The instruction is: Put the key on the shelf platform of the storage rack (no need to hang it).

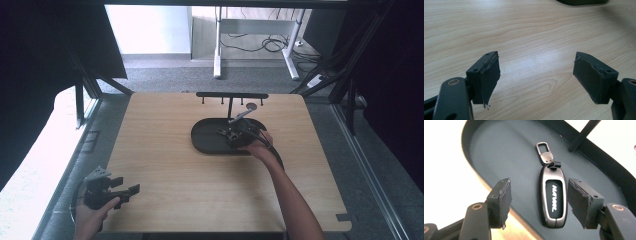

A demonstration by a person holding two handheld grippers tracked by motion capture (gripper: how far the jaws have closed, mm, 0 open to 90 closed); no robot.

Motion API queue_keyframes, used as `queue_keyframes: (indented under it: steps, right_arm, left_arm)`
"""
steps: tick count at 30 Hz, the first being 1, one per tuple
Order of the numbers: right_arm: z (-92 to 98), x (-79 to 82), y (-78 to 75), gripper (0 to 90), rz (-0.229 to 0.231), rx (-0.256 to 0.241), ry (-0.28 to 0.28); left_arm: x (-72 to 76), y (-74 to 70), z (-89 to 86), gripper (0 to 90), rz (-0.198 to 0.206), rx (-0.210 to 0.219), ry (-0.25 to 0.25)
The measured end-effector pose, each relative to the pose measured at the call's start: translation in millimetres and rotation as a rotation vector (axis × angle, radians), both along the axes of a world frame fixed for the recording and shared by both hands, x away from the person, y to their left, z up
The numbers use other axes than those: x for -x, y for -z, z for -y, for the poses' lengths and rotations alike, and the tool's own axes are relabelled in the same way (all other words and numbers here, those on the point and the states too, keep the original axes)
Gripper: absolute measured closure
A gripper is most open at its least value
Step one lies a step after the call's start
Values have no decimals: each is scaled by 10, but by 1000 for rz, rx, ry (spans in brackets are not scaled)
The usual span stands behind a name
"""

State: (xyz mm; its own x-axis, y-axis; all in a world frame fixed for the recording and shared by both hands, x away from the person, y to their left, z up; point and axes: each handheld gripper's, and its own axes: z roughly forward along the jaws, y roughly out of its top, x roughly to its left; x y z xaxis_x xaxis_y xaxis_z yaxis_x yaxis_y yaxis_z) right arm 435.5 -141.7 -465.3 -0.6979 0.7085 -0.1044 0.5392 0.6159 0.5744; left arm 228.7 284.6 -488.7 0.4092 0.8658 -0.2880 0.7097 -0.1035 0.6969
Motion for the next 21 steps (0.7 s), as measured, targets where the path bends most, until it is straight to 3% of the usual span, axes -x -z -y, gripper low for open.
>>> queue_keyframes:
  steps: [9, 10, 18, 21]
  right_arm:
    - [158, 382, -93, 363, 30, -71, -31]
    - [224, 489, -94, 362, 33, -95, -28]
    - [465, 844, -22, 365, 50, -164, -26]
    - [563, 1020, 69, 365, 51, -183, -26]
  left_arm:
    - [0, 1, 23, 217, -1, -4, 3]
    - [-1, 3, 29, 217, -4, -5, 7]
    - [1, 4, 62, 217, -4, -7, 9]
    - [0, 10, 70, 217, -6, -12, 11]
